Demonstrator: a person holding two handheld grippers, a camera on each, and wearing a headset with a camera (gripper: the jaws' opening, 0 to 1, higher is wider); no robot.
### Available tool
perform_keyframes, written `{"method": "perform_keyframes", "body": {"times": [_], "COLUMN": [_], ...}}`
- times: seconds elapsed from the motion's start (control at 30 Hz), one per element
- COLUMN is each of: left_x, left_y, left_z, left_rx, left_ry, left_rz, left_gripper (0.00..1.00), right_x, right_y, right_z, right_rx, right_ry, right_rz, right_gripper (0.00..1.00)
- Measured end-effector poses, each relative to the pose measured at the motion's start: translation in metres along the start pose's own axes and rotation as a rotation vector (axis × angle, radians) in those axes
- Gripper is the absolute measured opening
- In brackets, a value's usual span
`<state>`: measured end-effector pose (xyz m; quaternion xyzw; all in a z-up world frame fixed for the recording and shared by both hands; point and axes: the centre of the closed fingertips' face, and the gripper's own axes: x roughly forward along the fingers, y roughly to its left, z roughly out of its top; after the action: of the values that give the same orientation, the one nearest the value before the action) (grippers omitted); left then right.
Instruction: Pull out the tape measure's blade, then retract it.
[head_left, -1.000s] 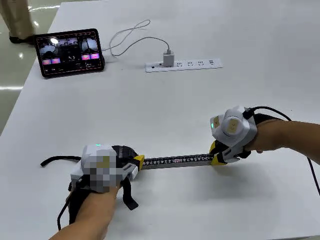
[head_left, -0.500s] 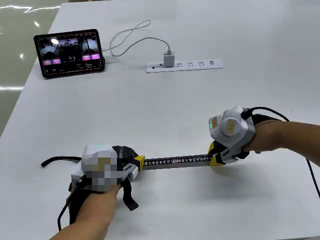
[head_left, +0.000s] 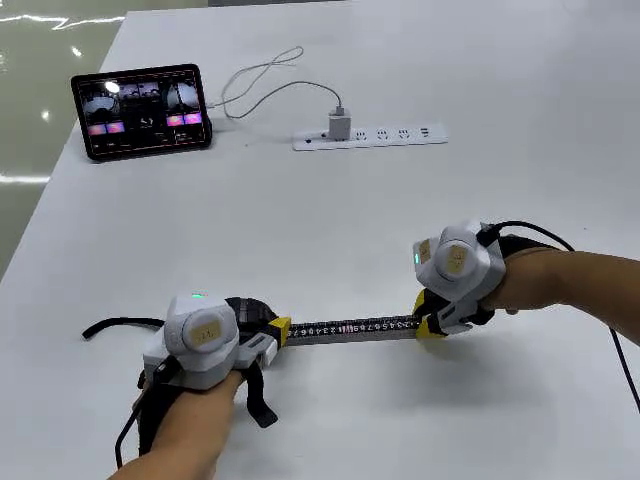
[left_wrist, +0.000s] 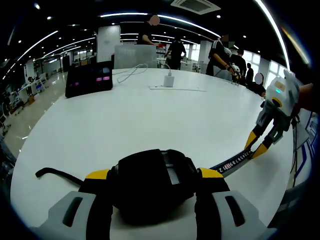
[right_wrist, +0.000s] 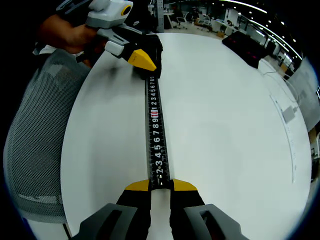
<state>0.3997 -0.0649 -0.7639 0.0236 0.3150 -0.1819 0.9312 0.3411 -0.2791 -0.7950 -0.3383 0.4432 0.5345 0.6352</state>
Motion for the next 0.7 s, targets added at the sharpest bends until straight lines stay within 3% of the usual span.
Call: {"method": "perform_keyframes", "body": {"times": [0.7], "left_x": [-0.0006], "left_y": [-0.0009], "left_z": [-0.0014], "left_rx": [-0.001], "left_ry": [0.002], "left_rz": [-0.001], "left_gripper": [0.62], "right_x": [0.003], "right_y": [0.0028], "right_z": [0.0074], "right_rx": [0.002], "right_ry": [-0.006], "right_rz": [-0.001], "right_gripper": [0.1]}}
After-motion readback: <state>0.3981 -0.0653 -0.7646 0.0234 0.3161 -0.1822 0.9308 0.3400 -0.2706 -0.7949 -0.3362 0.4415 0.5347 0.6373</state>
